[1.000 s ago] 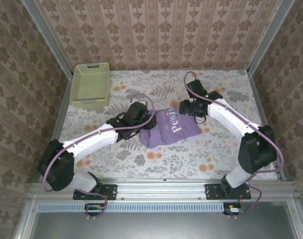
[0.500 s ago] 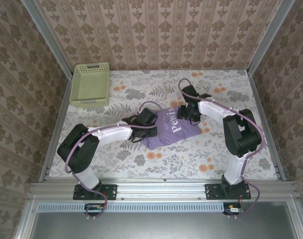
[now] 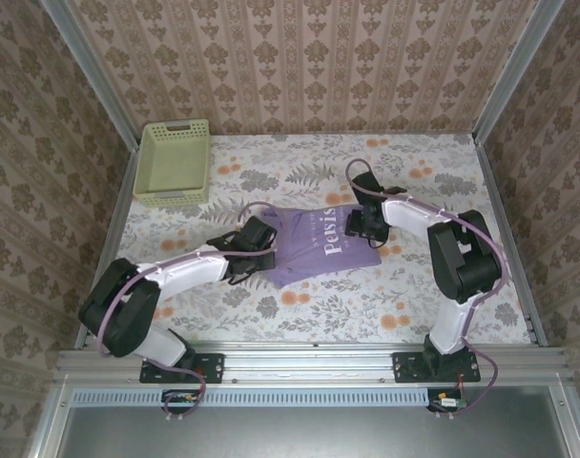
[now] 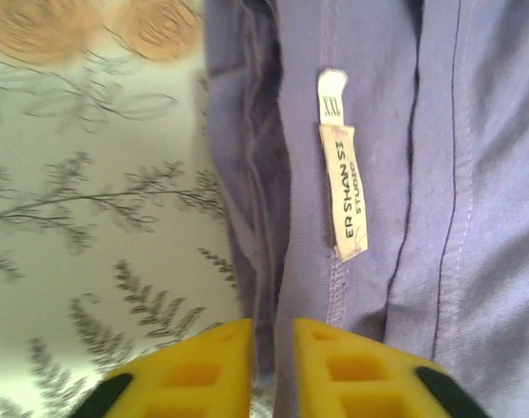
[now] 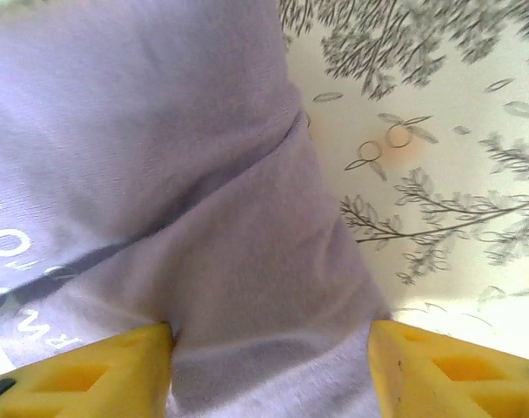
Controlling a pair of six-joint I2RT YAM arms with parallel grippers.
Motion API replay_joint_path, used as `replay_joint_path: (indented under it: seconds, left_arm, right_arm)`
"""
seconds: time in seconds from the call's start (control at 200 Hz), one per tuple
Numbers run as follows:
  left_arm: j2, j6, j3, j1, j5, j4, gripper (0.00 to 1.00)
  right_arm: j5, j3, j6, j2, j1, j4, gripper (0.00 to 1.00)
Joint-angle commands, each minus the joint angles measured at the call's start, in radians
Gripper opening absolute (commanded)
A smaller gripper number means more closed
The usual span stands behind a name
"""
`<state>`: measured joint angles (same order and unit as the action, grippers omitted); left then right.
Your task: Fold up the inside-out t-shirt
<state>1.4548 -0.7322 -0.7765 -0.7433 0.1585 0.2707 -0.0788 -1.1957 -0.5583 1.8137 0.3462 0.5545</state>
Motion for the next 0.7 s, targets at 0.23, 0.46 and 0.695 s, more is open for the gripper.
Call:
replay_joint_path:
  seconds: [0.23, 0.46, 0.695]
  left_arm:
    - [0.117, 0.109, -0.295, 0.051, -0.079, 0.008, 0.42]
    - [0.415, 0.116, -0.473, 0.169, -0.206, -0.085, 0.39]
    - [0.537, 0.116, -0.506, 0.246, -0.204, -0.081, 0.31]
  right_arm:
    - [-0.027, -0.239, 0.109, 0.046, 0.030, 0.028, 0.63]
    - [0.037, -0.343, 0.097, 0.203, 0.004, 0.029, 0.63]
    - [0.027, -0.180, 0.009, 0.200, -0.086, -0.002, 0.62]
